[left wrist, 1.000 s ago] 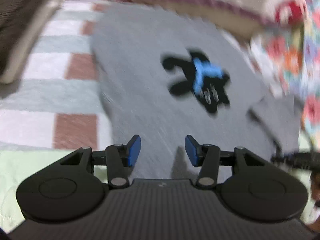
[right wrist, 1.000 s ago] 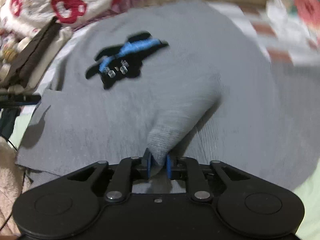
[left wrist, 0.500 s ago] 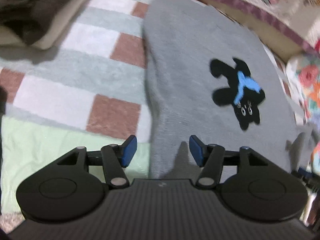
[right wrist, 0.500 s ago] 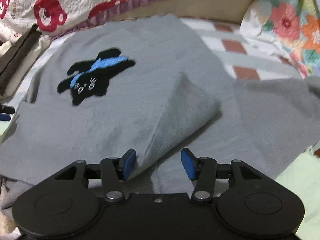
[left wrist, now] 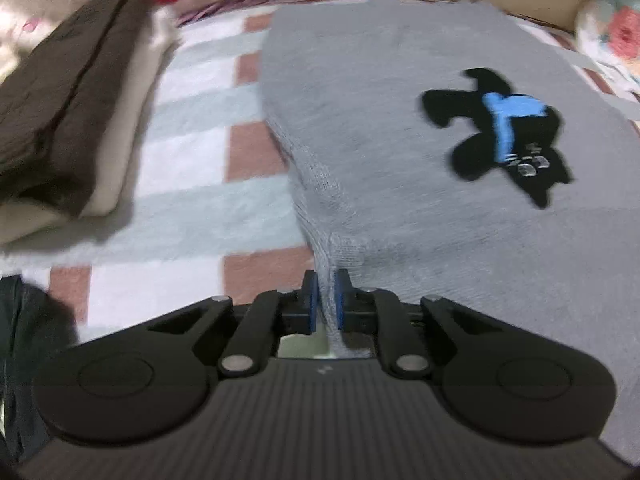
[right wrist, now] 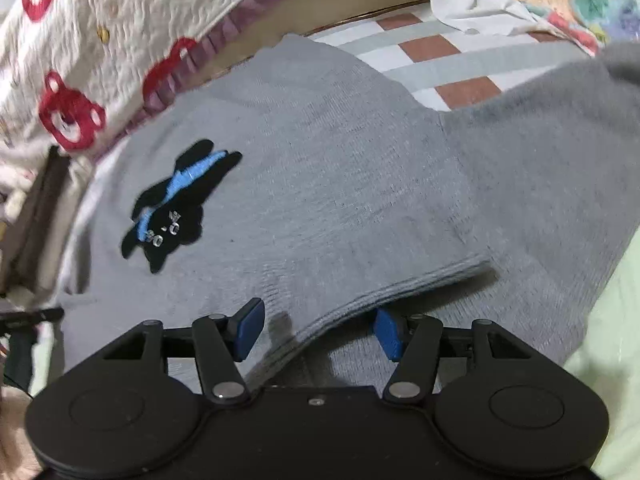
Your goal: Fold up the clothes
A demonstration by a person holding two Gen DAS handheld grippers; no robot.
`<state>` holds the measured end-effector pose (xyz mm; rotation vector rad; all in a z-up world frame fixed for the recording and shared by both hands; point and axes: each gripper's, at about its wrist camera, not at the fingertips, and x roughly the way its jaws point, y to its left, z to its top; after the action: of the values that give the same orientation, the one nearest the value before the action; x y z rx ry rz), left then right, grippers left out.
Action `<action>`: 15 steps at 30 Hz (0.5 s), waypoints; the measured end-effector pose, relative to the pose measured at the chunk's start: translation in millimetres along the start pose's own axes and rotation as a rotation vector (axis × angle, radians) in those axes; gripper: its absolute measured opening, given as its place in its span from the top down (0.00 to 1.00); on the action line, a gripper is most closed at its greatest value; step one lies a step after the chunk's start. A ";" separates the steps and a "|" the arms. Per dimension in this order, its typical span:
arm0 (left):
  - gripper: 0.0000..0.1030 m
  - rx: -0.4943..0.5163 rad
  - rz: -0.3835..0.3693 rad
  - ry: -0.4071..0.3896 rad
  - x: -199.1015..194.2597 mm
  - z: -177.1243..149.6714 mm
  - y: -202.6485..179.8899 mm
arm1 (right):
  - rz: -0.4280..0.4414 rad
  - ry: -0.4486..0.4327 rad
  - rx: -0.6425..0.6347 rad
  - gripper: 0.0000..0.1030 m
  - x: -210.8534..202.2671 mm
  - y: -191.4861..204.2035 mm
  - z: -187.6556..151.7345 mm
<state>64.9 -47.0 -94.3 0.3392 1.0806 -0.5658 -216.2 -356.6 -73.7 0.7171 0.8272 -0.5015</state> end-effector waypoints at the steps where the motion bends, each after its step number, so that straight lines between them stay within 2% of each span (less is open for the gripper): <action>1: 0.93 -0.020 0.000 0.008 1.5 -0.4 3.8 | 0.010 -0.010 0.007 0.40 -0.6 -2.8 -2.4; 2: 0.93 -0.017 0.012 0.005 1.2 -0.3 3.4 | 0.009 -0.023 0.004 0.45 1.4 -4.9 -4.7; 4: 0.94 -0.012 0.034 -0.001 0.4 -0.1 2.6 | 0.011 -0.061 -0.001 0.72 5.8 -9.3 -6.6; 5: 1.00 -0.009 0.045 -0.005 0.1 0.0 2.2 | 0.018 -0.068 -0.003 0.89 7.1 -10.6 -6.7; 8: 1.00 0.000 0.079 -0.014 -1.0 0.3 0.9 | 0.060 -0.154 -0.079 0.91 -3.7 -1.3 -6.1; 10: 0.97 -0.041 0.034 -0.037 -6.5 4.2 4.1 | 0.058 -0.191 -0.183 0.91 -11.8 12.4 -7.7; 12: 0.93 -0.081 -0.021 -0.073 -13.4 10.1 6.4 | 0.023 -0.183 -0.218 0.91 -7.9 17.3 -6.9; 13: 0.90 -0.067 -0.029 -0.102 -15.6 14.5 3.0 | -0.002 -0.172 -0.218 0.91 -3.3 16.5 -6.9; 14: 0.77 -0.046 -0.056 -0.121 -15.9 19.0 -1.1 | -0.022 -0.160 -0.213 0.90 1.7 15.3 -7.1; 15: 0.58 -0.026 -0.095 -0.128 -14.7 23.5 -5.1 | -0.031 -0.149 -0.205 0.90 5.8 14.4 -7.4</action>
<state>73.9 -59.4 -70.8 0.2262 0.9830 -0.6486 -206.9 -342.3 -76.4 0.4727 0.7384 -0.4834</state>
